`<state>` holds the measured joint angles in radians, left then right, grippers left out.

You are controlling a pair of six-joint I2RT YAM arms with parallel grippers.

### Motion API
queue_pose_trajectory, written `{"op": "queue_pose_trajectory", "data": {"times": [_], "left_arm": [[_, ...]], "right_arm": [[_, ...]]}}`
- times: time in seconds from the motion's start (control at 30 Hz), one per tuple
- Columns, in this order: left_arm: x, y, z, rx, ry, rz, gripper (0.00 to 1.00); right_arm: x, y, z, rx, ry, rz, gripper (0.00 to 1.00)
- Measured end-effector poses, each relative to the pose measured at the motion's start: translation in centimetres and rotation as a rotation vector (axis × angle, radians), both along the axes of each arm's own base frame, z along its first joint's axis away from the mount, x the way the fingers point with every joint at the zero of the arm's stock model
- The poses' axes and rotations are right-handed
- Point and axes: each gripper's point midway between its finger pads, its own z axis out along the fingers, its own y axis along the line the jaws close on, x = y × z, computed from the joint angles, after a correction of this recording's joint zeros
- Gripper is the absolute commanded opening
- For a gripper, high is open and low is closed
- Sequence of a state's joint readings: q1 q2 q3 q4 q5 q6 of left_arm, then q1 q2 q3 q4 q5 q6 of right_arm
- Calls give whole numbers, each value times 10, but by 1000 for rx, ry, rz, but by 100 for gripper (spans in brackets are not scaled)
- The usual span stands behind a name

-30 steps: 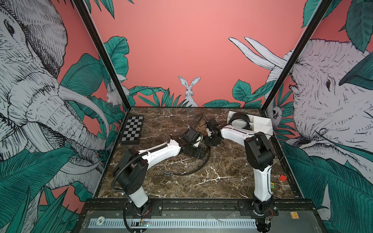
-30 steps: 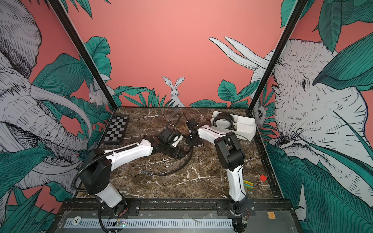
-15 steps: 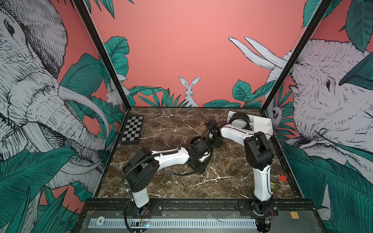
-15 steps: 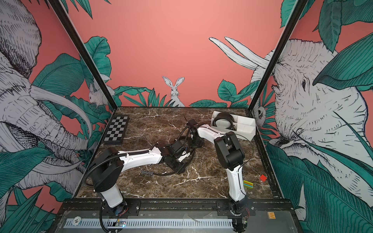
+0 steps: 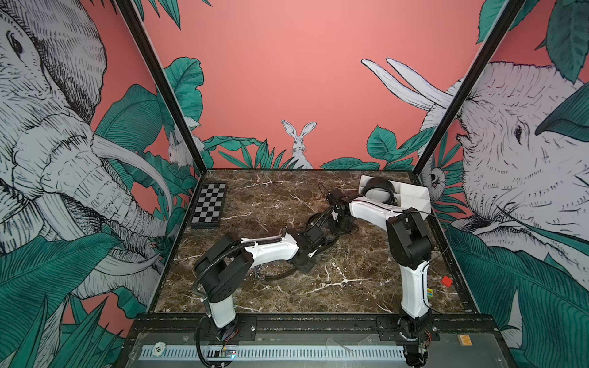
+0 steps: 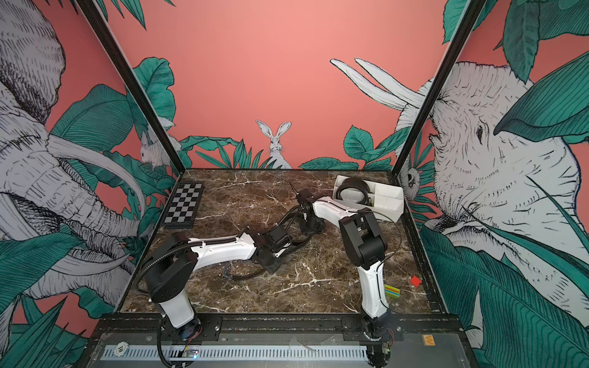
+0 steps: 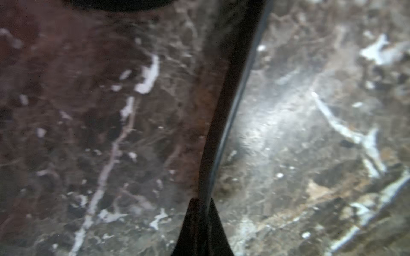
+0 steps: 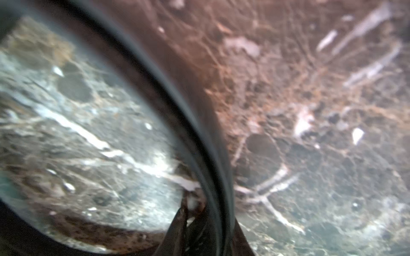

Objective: Place the belts into the storage roll
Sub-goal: Roll the belt at the center of the board.

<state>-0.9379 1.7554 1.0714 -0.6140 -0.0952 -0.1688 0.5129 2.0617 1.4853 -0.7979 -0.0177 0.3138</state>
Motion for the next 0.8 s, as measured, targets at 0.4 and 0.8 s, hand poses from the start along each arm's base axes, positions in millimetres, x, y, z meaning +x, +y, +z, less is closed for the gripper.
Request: {"op": "queue_pose_trajectory", "data": {"times": [0.4, 0.8], "left_arm": [[38, 31, 8, 126, -122, 31, 0], [65, 37, 14, 199, -199, 36, 0]], "right_arm": [[-8, -33, 0, -22, 15, -44, 25], [-7, -46, 0, -27, 21, -50, 25]]}}
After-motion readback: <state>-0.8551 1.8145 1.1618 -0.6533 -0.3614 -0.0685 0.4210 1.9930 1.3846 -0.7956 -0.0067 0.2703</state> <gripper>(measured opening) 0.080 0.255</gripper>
